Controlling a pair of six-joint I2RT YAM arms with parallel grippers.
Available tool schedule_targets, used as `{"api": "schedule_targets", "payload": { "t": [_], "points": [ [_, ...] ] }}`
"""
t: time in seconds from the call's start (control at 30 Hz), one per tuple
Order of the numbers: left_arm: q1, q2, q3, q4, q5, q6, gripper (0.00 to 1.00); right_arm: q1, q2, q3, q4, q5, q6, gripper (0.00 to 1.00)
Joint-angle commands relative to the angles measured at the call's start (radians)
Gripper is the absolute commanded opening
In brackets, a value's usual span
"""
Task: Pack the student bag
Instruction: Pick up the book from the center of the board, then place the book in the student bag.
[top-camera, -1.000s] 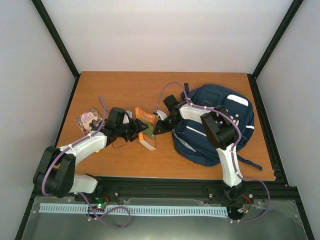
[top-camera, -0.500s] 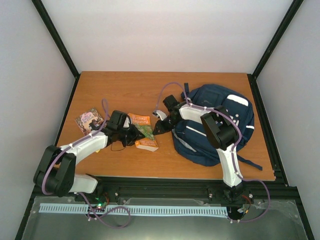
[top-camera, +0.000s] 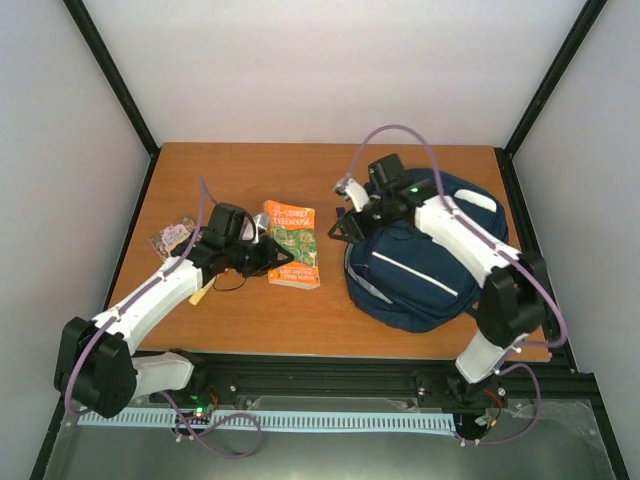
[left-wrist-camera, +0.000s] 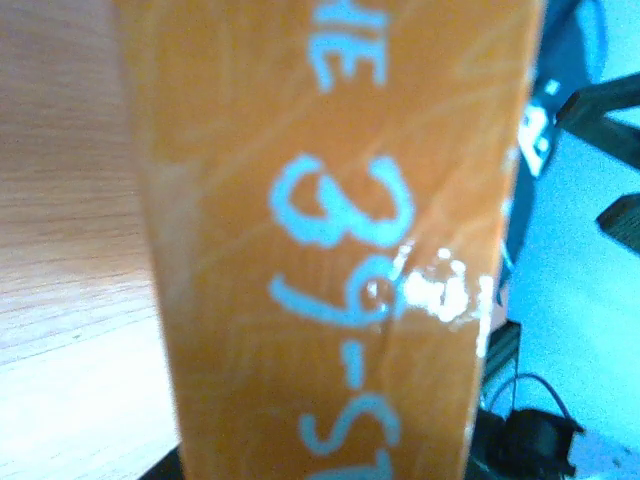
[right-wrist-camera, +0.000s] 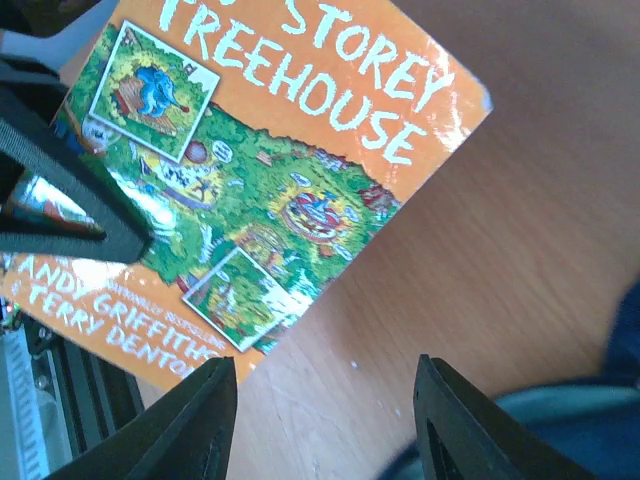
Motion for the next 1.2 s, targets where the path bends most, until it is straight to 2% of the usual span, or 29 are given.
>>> {"api": "schedule_targets", "payload": {
  "t": [0.0, 0.2, 0.43, 0.57, 0.77, 1.0, 1.17],
  "points": [
    [-0.009, -0.054, 0.107, 0.007, 0.163, 0.171, 0.01, -0.077, -0.106, -0.053, -0.158, -0.002, -0.170, 0.50],
    [-0.017, -0.083, 0.138, -0.004, 0.253, 0.241, 0.01, -0.176, -0.289, -0.213, -0.269, 0.071, -0.363, 0.52],
    [-0.037, -0.096, 0.124, 0.025, 0.326, 0.291, 0.01, -0.184, -0.505, -0.405, -0.288, 0.246, -0.500, 0.52],
    [-0.069, -0.072, 0.128, 0.035, 0.355, 0.307, 0.01, -0.183, -0.597, -0.494, -0.290, 0.271, -0.603, 0.54],
    [-0.152, -0.033, 0.153, 0.029, 0.368, 0.346, 0.01, -0.183, -0.593, -0.600, -0.241, 0.336, -0.647, 0.55],
    [-0.161, -0.012, 0.137, 0.044, 0.366, 0.338, 0.01, -0.181, -0.570, -0.673, -0.174, 0.359, -0.637, 0.55],
    [-0.161, 0.021, 0.146, 0.026, 0.377, 0.367, 0.01, -0.182, -0.563, -0.713, -0.100, 0.432, -0.598, 0.48]
  ]
}}
